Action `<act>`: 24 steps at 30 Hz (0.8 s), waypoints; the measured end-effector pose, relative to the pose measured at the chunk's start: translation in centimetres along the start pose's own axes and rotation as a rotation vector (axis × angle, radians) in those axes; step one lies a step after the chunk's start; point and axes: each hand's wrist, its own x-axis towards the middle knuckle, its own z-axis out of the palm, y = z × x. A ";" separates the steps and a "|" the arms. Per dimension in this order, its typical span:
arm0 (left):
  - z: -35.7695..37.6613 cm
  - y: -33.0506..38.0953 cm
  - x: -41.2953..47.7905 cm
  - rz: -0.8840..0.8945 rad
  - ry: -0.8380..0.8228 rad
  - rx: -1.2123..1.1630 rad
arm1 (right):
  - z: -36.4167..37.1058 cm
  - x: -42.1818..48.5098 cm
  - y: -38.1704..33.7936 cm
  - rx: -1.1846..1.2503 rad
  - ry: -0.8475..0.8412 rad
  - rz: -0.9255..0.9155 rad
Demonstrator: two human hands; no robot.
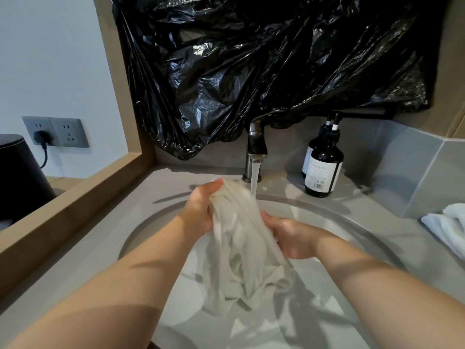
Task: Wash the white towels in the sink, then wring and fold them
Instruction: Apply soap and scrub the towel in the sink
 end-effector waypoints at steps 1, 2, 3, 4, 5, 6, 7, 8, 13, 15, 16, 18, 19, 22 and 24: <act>-0.1 0.0 0.2 -0.012 0.041 0.014 | 0.1 0.4 -0.3 0.008 0.172 -0.005; -0.3 -0.1 0.6 -0.034 0.072 0.055 | 0.3 0.5 -0.7 0.033 0.385 -0.035; -0.5 -0.1 0.9 -0.073 0.104 0.115 | 0.5 0.5 -1.3 0.039 0.578 -0.097; -0.5 -0.3 0.9 -0.109 0.108 0.178 | 0.5 0.5 -2.1 0.045 0.695 -0.177; -0.4 -0.4 0.7 -0.143 0.101 0.211 | 0.4 0.4 -2.9 0.052 0.775 -0.277; -0.2 -0.9 0.6 -0.179 0.076 0.228 | 0.4 -0.1 -3.4 0.061 0.800 -0.358; 0.0 -1.5 0.5 -0.213 0.028 0.256 | 0.7 -0.6 -3.6 0.072 0.789 -0.418; 0.3 -2.5 0.9 -0.228 -0.001 0.315 | 1.5 -1.0 -3.7 0.087 0.758 -0.479; 1.4 -2.9 -0.2 -0.155 -0.022 0.353 | 6.1 -0.4 -2.4 -0.331 0.708 -0.642; 1.5 -2.7 0.2 -0.168 -0.089 0.386 | 5.0 0.1 -2.5 -0.288 0.739 -0.570; 1.3 -2.7 0.0 -0.171 -0.125 0.337 | 4.2 0.2 -2.7 -0.234 0.766 -0.508; 1.6 -2.9 0.3 -0.175 -0.091 0.264 | 3.1 -0.1 -2.9 -0.135 0.832 -0.413; 2.0 -3.1 0.7 -0.179 -0.069 0.269 | 3.1 -0.1 -2.8 -0.090 0.807 -0.429; 2.4 -3.4 1.3 -0.112 0.115 0.440 | 5.3 -0.2 -2.4 -0.201 0.561 -0.579; 2.0 -3.4 1.8 -0.204 0.071 0.435 | 5.8 0.2 -2.5 -0.391 0.710 -0.663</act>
